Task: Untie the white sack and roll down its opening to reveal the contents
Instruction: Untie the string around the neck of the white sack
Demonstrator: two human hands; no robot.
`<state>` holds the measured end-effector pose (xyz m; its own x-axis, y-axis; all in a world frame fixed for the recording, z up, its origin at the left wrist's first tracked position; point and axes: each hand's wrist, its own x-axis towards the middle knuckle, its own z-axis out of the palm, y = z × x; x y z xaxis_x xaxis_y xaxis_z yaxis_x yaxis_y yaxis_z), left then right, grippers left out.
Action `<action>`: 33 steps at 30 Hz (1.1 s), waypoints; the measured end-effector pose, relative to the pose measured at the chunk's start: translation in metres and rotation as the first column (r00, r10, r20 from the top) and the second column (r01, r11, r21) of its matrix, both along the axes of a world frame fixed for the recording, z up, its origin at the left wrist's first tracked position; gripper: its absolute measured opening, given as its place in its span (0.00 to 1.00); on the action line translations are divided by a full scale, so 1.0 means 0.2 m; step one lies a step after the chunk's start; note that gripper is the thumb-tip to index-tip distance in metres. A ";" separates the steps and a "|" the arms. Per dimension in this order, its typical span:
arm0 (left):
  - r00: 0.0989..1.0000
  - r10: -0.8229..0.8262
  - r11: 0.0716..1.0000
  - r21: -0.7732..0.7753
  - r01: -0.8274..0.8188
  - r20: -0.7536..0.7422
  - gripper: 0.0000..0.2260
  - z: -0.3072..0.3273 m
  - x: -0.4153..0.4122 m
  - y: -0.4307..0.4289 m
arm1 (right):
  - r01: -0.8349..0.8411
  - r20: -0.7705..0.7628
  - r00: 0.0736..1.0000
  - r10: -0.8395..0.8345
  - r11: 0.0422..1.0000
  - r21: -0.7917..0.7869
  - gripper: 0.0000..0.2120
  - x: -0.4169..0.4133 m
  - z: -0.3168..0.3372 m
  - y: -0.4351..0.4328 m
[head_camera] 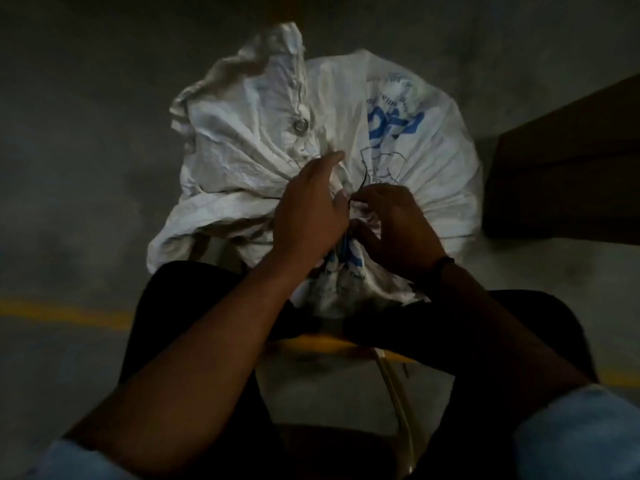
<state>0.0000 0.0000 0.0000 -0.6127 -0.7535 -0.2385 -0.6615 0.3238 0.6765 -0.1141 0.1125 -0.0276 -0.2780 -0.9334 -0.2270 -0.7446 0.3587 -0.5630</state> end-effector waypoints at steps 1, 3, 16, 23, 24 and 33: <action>0.999 -0.032 0.999 -0.009 0.032 -0.004 0.22 -0.06 -0.02 -0.02 | -0.017 -0.030 0.999 0.016 0.999 -0.028 0.19 -0.02 -0.06 -0.01; 0.995 -0.101 0.995 -0.017 0.101 0.012 0.21 -0.14 -0.05 -0.07 | -0.031 -0.084 0.996 0.028 0.999 -0.029 0.21 -0.06 -0.14 -0.04; 0.871 -0.355 0.889 -0.164 0.427 0.341 0.19 -0.24 0.00 -0.02 | -0.124 -0.341 0.934 0.104 0.991 -0.039 0.12 0.02 -0.19 0.00; 0.853 -0.413 0.839 -0.230 0.493 0.320 0.16 -0.25 0.10 -0.01 | -0.104 -0.459 0.887 0.056 0.991 -0.080 0.09 0.12 -0.19 0.07; 0.861 -0.424 0.852 -0.200 0.485 0.279 0.16 -0.25 0.12 -0.02 | -0.097 -0.461 0.886 0.046 0.991 -0.088 0.09 0.13 -0.19 0.08; 0.887 -0.436 0.898 0.003 0.441 0.150 0.21 -0.21 0.20 -0.07 | -0.040 -0.455 0.890 0.008 0.997 -0.061 0.11 0.18 -0.16 0.10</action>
